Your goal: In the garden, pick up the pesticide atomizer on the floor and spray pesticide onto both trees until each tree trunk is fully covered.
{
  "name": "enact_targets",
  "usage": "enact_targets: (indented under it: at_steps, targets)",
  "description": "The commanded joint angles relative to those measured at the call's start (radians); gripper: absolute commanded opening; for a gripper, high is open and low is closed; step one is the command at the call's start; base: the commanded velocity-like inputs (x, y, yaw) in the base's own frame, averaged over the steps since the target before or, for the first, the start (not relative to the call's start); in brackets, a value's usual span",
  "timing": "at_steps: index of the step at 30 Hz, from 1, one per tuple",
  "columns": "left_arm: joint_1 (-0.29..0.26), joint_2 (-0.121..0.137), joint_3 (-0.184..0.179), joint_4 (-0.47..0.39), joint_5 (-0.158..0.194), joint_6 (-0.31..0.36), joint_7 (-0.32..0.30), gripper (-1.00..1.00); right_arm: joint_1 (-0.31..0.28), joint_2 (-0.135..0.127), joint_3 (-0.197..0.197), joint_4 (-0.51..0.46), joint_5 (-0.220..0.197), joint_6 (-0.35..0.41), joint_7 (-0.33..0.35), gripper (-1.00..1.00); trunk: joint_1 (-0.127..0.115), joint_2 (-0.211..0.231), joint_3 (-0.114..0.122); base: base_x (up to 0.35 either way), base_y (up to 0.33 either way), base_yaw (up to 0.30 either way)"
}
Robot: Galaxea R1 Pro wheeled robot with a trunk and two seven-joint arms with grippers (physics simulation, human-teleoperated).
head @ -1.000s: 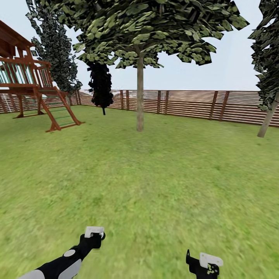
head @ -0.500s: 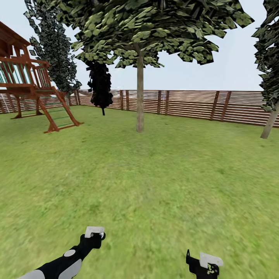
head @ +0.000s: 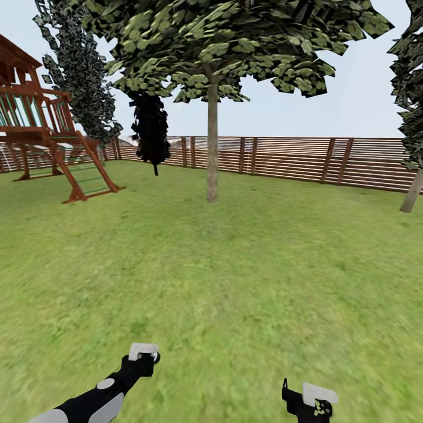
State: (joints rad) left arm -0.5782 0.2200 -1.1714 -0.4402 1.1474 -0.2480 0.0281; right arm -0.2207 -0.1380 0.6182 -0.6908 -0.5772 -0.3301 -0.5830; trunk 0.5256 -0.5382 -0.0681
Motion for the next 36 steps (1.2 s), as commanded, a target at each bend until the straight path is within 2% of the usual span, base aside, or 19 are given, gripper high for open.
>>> enact_targets:
  at_steps: [1, 10, 36]
  targets:
    - [-0.002, 0.001, -0.008, -0.002, 0.009, -0.005, 0.003, -1.0, -0.002, -0.002, 0.009, -0.001, -0.01, -0.006, -0.006, 1.0, 0.001, -0.002, -0.002, 0.334, 0.0, 0.0]
    - [-0.002, 0.001, -0.008, -0.002, 0.009, -0.005, 0.003, -1.0, -0.002, -0.002, 0.028, -0.001, -0.01, -0.006, -0.006, 1.0, 0.001, -0.002, -0.002, 0.334, 0.0, 0.0]
    - [-0.002, -0.001, -0.008, -0.002, 0.009, -0.005, 0.003, -1.0, -0.002, -0.002, 0.03, -0.001, -0.01, -0.006, -0.006, 1.0, 0.001, -0.002, -0.002, 0.334, 0.0, 0.0]
